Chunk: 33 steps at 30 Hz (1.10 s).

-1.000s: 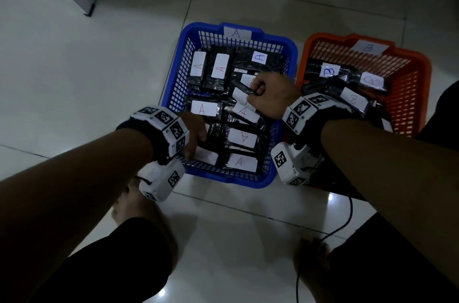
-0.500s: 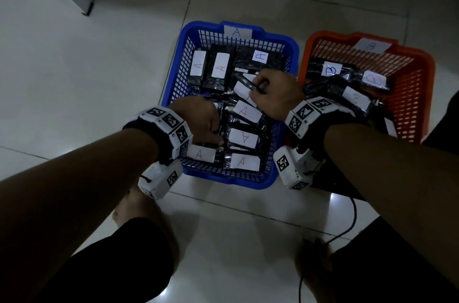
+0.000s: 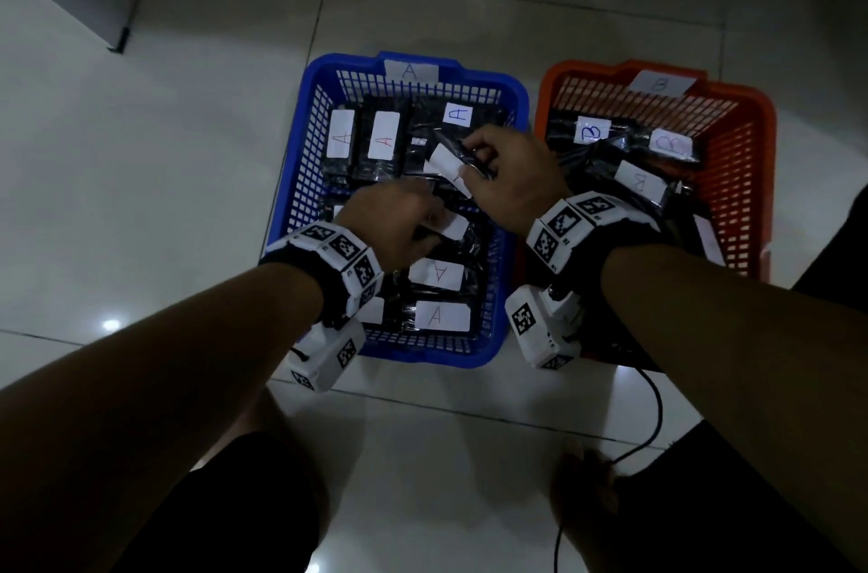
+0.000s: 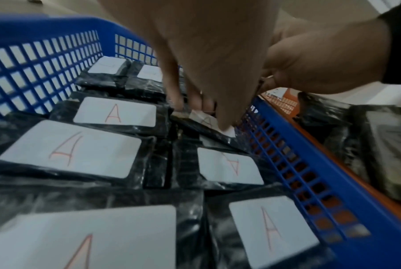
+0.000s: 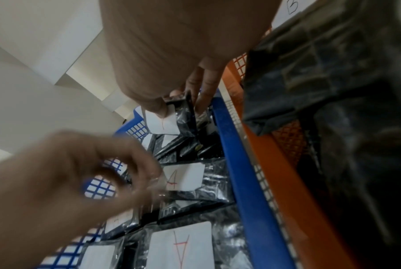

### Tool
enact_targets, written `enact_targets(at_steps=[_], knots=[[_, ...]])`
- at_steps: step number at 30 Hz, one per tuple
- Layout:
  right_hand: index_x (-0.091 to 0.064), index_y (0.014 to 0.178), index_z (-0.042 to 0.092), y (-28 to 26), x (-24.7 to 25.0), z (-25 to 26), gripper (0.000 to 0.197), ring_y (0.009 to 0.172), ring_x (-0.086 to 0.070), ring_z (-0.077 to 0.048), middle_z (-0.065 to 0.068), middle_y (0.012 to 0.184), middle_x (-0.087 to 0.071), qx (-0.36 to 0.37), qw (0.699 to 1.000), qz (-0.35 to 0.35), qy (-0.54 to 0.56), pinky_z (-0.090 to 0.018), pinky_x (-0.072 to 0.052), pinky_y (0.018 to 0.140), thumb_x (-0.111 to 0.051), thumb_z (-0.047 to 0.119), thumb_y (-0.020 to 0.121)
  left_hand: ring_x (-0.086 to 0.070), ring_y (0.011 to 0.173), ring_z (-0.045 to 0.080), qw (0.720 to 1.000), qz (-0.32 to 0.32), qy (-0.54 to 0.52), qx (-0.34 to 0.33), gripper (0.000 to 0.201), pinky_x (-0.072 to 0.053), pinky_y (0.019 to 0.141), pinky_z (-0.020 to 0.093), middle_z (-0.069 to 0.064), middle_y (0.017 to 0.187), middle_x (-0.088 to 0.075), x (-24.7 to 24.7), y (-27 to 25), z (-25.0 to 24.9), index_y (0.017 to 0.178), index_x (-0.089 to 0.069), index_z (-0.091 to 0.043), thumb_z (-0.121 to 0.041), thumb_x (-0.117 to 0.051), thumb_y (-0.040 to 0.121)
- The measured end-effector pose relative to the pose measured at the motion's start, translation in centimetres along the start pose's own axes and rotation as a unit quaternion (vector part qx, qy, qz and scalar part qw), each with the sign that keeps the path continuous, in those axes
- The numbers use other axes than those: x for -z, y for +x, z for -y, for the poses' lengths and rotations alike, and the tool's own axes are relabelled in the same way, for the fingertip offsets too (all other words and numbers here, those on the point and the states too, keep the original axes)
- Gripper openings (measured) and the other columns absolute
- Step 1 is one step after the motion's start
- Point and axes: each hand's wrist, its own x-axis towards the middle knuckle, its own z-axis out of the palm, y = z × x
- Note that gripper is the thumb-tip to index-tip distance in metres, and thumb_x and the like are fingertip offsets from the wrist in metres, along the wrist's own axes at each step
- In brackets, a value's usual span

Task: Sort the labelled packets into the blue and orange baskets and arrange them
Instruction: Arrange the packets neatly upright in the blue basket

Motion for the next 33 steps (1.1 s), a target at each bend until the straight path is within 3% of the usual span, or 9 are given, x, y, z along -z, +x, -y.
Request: enact_targets(at_steps=[2,5,8,15,17,20,23,28,33], knots=[[-0.063,0.106,0.016,-0.1,0.1,-0.2,0.023,0.081,-0.061,-0.013,0.001,0.093,-0.065,0.002,1.000,-0.017,0.001,-0.032,-0.054,0.073,-0.065,0.022,0.084,-0.053,0.105,0.027,0.998,-0.060,0.024,0.018,0.031,-0.050,0.076,0.037,0.004,0.112,-0.058,0.1,0.4,0.2,0.110,-0.064,-0.018,-0.033,-0.065,0.083],[-0.061,0.103,0.017,0.0,0.6,-0.4,0.020,0.081,-0.061,-0.013,0.002,0.093,-0.064,-0.011,0.999,-0.037,0.004,-0.034,-0.055,0.073,-0.063,0.021,0.084,-0.050,0.113,0.028,0.999,0.000,0.034,0.031,0.049,-0.048,0.088,0.041,0.006,0.123,-0.055,-0.2,1.3,0.6,0.125,-0.058,-0.019,-0.037,-0.067,0.081],[-0.061,0.101,0.018,-0.1,1.0,-0.6,0.018,0.080,-0.061,-0.013,0.003,0.092,-0.064,-0.015,0.999,-0.039,0.001,-0.037,-0.056,0.072,-0.063,0.023,0.084,-0.053,0.109,0.026,0.997,0.047,0.050,0.018,0.047,-0.049,0.087,0.040,0.004,0.116,-0.058,-0.6,1.7,0.4,0.119,-0.061,-0.021,-0.042,-0.070,0.078],[-0.062,0.107,0.018,-0.4,0.8,-0.1,0.023,0.087,-0.060,-0.013,0.000,0.100,-0.064,-0.008,1.000,-0.021,-0.012,-0.031,-0.053,0.076,-0.064,0.022,0.085,-0.055,0.101,0.023,0.998,0.053,-0.014,0.034,0.044,-0.050,0.083,0.039,0.002,0.111,-0.058,-1.3,1.4,1.0,0.110,-0.060,-0.024,-0.047,-0.072,0.075],[-0.062,0.109,0.018,-0.3,1.0,0.0,0.024,0.092,-0.060,-0.013,0.001,0.103,-0.065,-0.006,1.000,-0.018,-0.016,-0.029,-0.052,0.079,-0.063,0.021,0.085,-0.057,0.097,0.020,0.999,0.025,-0.031,0.032,0.040,-0.050,0.080,0.035,-0.001,0.107,-0.060,-1.1,1.3,1.0,0.107,-0.060,-0.023,-0.048,-0.069,0.076],[-0.059,0.114,0.019,-0.1,1.1,0.3,0.028,0.094,-0.061,-0.012,0.003,0.104,-0.065,-0.003,1.000,-0.001,-0.017,-0.029,-0.052,0.081,-0.060,0.021,0.087,-0.055,0.100,0.020,0.992,-0.102,-0.049,0.054,0.032,-0.049,0.080,0.034,0.000,0.106,-0.061,0.0,1.2,1.5,0.107,-0.062,-0.021,-0.039,-0.068,0.081],[-0.051,0.116,0.020,-0.4,1.2,0.6,0.027,0.081,-0.061,-0.014,0.003,0.094,-0.061,0.008,1.000,0.015,-0.019,-0.030,-0.052,0.070,-0.055,0.017,0.090,-0.053,0.109,0.025,0.982,-0.172,-0.030,0.072,0.043,-0.047,0.090,0.038,0.004,0.115,-0.061,1.2,1.6,2.6,0.116,-0.064,-0.017,-0.033,-0.074,0.077],[-0.047,0.120,0.023,-0.7,1.3,-0.4,0.031,0.097,-0.058,-0.019,-0.004,0.113,-0.058,-0.025,1.000,-0.008,-0.009,-0.037,-0.051,0.083,-0.047,0.012,0.091,-0.051,0.117,0.027,0.998,-0.056,0.027,0.021,0.058,-0.043,0.096,0.038,0.005,0.126,-0.060,2.1,3.4,3.1,0.126,-0.061,-0.019,-0.029,-0.079,0.072],[-0.051,0.114,0.022,-0.9,1.7,-0.4,0.027,0.094,-0.052,-0.017,-0.004,0.106,-0.054,-0.004,1.000,0.019,0.004,-0.032,-0.046,0.080,-0.045,0.008,0.091,-0.054,0.112,0.029,0.997,-0.071,0.000,0.032,0.040,-0.044,0.091,0.037,0.008,0.118,-0.061,2.0,4.6,3.2,0.115,-0.065,-0.016,-0.014,-0.073,0.075]])
